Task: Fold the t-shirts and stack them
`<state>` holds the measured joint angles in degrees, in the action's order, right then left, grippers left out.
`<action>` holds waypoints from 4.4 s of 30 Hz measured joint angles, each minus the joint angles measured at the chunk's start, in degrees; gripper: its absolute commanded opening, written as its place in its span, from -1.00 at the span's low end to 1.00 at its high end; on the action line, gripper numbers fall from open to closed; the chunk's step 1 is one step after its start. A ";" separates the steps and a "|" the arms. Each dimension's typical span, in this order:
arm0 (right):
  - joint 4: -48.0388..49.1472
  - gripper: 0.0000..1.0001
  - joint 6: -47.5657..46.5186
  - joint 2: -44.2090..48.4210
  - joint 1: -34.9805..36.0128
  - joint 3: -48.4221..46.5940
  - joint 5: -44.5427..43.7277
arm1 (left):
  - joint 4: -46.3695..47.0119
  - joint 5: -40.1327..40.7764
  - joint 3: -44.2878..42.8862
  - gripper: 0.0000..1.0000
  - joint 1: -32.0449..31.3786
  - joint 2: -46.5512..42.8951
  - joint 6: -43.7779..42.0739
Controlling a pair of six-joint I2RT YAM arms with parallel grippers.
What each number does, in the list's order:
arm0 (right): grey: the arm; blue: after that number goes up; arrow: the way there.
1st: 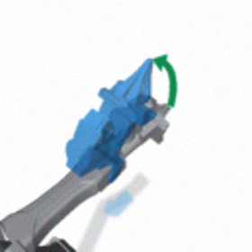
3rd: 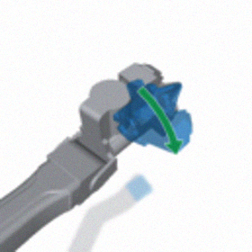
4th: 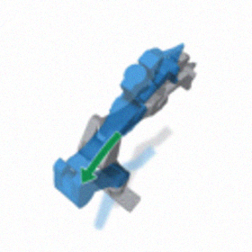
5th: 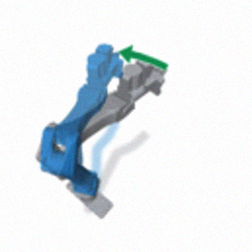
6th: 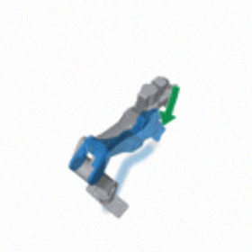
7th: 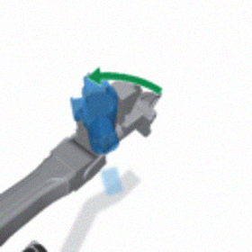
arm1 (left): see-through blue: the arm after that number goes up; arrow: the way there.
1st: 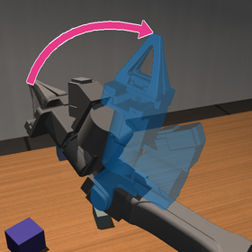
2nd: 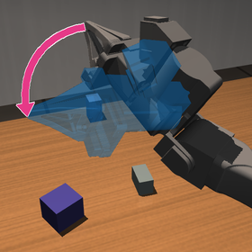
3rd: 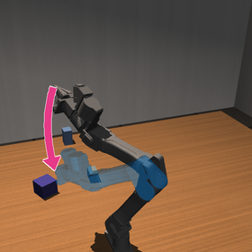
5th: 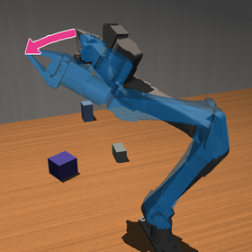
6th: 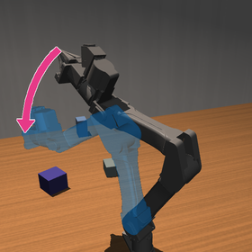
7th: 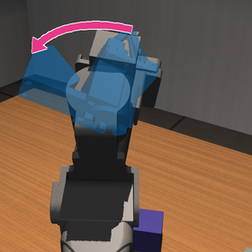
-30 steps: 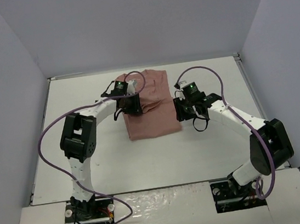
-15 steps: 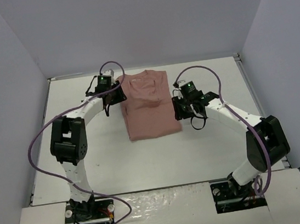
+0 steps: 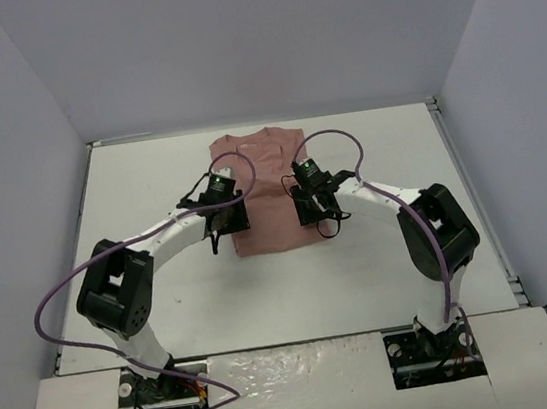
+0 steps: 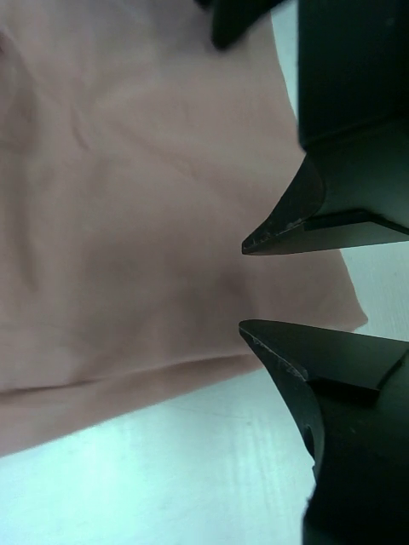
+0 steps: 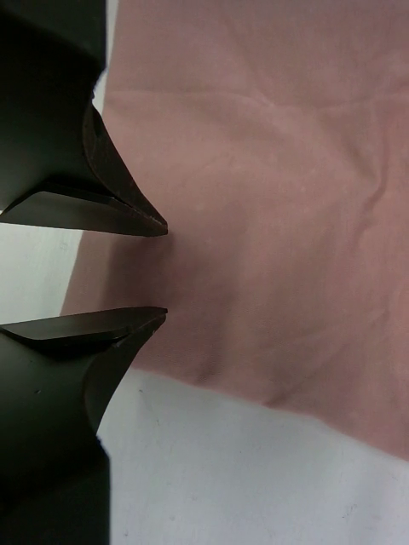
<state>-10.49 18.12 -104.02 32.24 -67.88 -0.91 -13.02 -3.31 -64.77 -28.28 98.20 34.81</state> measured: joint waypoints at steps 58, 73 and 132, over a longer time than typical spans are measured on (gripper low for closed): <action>4.48 -1.00 19.25 11.25 11.60 19.65 -3.57 | -10.91 0.09 18.92 -1.00 -1.04 -14.00 11.01; -19.24 -1.00 16.14 22.13 16.31 8.72 -0.03 | -29.53 -6.22 22.73 -1.00 -1.60 -41.09 13.12; -21.92 -0.28 -10.58 -21.44 -7.82 -55.84 22.60 | -7.93 -19.99 -25.29 -0.37 16.01 2.06 -9.50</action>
<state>-32.41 7.54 -125.46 24.41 -123.72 21.69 -20.94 -23.30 -90.07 -12.27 100.27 25.31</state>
